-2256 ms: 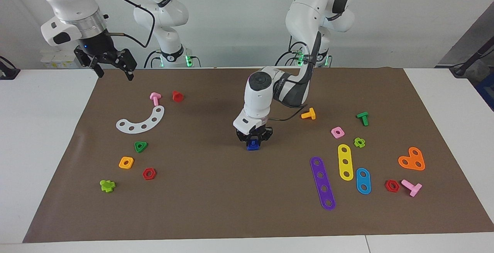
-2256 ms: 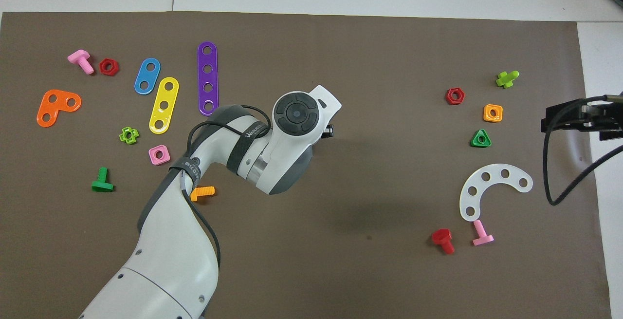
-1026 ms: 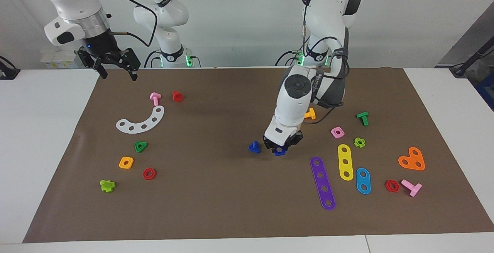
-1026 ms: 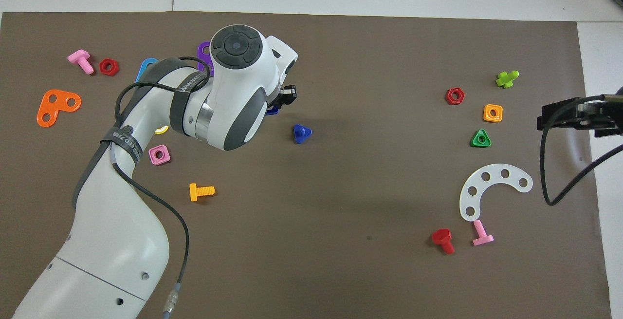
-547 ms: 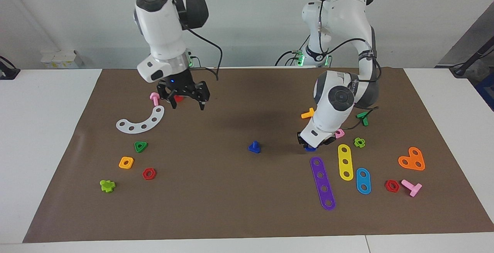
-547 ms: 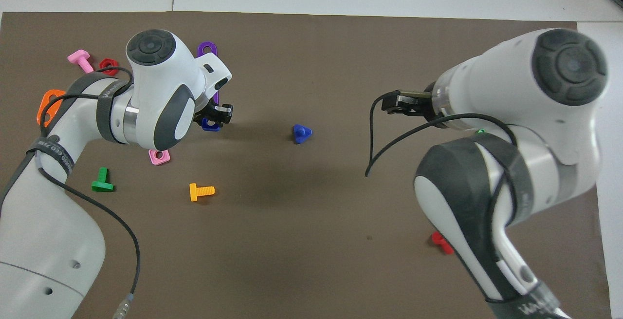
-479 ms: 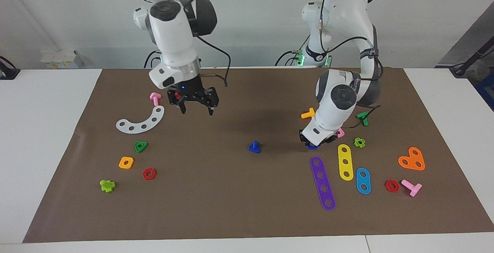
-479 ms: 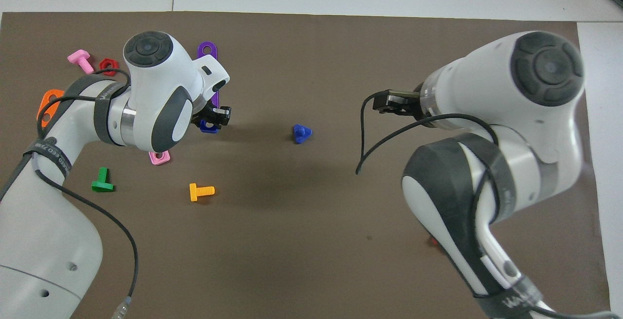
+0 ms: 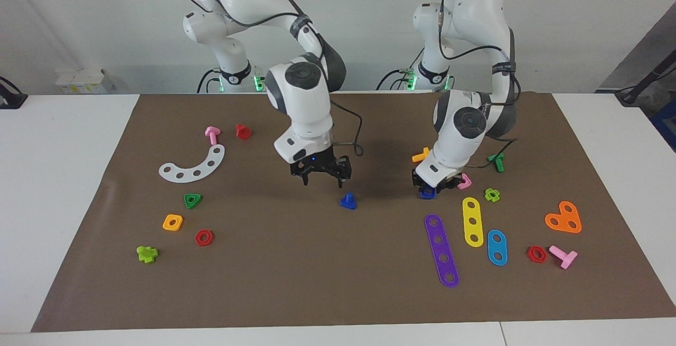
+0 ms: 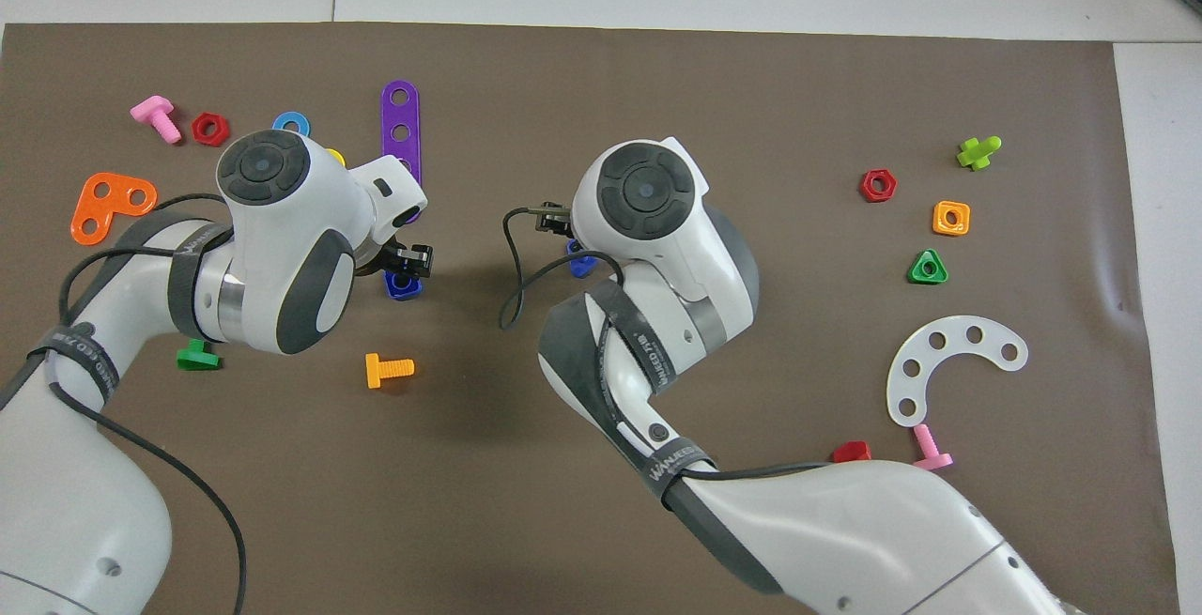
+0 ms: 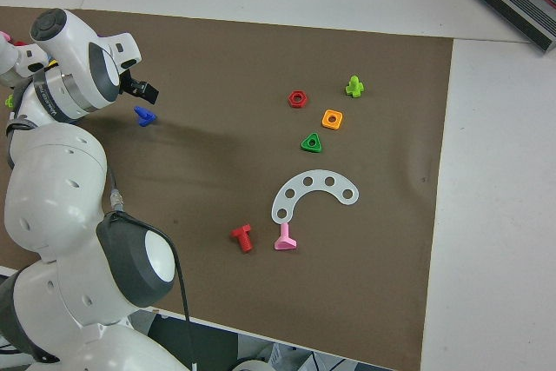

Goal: Unscrew and place screws in storage area

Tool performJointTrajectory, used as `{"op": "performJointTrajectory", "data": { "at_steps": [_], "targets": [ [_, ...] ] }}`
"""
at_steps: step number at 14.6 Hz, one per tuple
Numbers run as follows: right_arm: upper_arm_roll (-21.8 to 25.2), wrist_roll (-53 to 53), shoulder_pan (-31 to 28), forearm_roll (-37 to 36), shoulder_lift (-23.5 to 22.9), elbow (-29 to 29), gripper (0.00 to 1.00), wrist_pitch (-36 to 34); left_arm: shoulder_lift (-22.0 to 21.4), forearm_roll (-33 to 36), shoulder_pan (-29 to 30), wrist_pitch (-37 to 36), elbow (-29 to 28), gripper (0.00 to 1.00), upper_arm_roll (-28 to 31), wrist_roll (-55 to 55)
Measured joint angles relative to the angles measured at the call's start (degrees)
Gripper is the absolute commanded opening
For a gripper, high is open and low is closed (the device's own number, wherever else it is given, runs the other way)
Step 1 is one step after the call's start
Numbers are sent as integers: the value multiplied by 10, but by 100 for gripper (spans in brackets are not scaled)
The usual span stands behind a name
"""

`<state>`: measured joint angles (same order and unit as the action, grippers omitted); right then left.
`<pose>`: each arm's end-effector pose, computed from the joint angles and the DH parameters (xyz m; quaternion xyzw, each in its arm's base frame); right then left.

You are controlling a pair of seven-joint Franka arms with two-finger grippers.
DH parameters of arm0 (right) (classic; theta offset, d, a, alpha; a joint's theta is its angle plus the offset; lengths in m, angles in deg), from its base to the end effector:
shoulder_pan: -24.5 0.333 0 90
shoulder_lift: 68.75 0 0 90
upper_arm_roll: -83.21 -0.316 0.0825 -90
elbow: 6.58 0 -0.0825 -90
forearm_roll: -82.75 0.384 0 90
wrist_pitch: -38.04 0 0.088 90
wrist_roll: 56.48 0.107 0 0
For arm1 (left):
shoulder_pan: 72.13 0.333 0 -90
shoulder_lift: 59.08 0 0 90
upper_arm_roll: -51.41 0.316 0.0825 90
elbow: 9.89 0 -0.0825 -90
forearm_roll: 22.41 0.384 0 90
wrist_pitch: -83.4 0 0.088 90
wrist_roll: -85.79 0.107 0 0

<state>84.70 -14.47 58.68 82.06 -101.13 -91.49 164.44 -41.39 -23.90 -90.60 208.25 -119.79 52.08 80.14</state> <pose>0.6059 0.3923 0.3613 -0.9939 0.0753 -0.0704 0.0388 0.5823 -0.1883 0.3291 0.9948 -0.0984 -0.0252 0.0037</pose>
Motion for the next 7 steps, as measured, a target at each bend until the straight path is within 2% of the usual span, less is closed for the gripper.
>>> {"op": "performJointTrajectory", "data": {
  "at_steps": [1,3,7],
  "targets": [
    [0,7,8,-9,-17,11,100,4,-8,0,2,0,0,100,1,0],
    [0,8,13,-12,-31,15,92,5,-31,0,13,-10,2,100,2,0],
    [0,8,15,-13,-35,7,64,11,-103,0,72,-93,13,100,4,23]
  ]
}}
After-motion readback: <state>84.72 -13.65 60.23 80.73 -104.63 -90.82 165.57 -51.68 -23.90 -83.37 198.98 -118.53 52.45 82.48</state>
